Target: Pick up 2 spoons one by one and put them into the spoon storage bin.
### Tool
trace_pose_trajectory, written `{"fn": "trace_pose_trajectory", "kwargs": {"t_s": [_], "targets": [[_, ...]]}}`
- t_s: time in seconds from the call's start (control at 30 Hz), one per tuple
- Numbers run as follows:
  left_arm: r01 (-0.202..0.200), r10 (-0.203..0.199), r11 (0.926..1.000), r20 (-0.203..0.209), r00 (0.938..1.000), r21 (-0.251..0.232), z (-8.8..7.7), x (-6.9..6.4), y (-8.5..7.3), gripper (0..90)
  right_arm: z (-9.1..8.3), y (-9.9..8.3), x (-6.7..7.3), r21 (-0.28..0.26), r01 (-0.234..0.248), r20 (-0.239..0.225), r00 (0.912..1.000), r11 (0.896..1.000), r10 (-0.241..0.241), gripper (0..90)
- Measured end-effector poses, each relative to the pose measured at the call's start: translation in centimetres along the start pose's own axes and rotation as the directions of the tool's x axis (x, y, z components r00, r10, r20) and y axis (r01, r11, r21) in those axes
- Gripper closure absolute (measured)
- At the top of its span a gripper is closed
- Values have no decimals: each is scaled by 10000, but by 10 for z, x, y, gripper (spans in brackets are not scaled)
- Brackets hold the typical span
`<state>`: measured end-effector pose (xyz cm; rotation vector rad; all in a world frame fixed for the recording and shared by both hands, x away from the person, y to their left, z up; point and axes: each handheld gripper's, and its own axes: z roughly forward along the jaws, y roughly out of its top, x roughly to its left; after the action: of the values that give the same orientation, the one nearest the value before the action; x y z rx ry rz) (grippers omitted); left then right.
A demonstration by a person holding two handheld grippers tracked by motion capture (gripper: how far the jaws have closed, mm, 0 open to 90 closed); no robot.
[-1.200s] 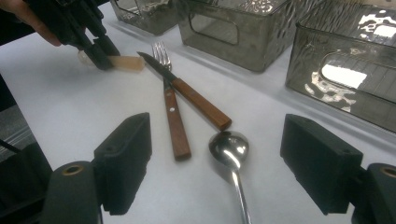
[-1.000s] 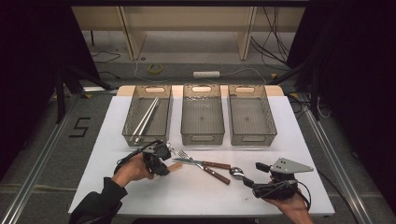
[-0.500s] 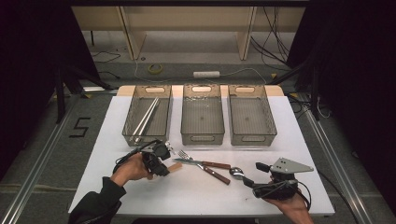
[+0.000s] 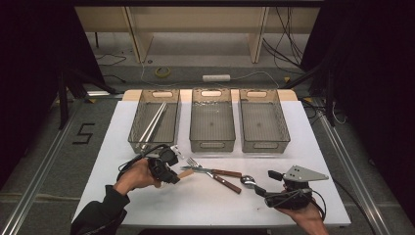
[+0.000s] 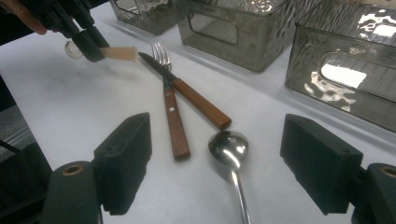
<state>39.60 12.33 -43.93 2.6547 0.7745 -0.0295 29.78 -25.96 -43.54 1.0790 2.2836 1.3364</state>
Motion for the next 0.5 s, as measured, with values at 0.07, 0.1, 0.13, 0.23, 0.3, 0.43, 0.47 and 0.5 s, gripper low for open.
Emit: {"fn": "trace_pose_trajectory", "kwargs": {"t_s": [0.07,0.1,0.13,0.23,0.3,0.43,0.47,0.5], "targets": [[-21,23,9999,130,9999,-138,-4,-1,1,773,0,0,-1,-11,-24,17,10000,10000,24,259],[-5,9,9997,153,9999,-245,-6,-1,2,773,0,0,-1,2,-28,23,10000,10000,28,259],[-17,22,9995,176,9998,-307,-8,-2,3,773,0,0,-1,5,-45,35,10000,10000,45,259],[140,-126,9977,205,9997,-666,-12,-8,7,773,0,0,-1,33,-54,52,10000,10000,54,259],[68,-48,9967,240,9997,-806,-15,-10,11,774,0,0,-1,37,-33,54,10000,10000,33,259],[155,-138,9929,158,9998,-1178,-20,-11,16,774,0,0,-1,20,-95,69,9999,10000,95,259],[279,-256,9899,183,9995,-1388,-22,-11,18,774,0,-1,-1,4,-94,67,9999,10000,94,259],[303,-279,9881,178,9995,-1509,-24,-11,20,774,0,-1,-2,-6,-95,69,9999,10000,95,259]]}}
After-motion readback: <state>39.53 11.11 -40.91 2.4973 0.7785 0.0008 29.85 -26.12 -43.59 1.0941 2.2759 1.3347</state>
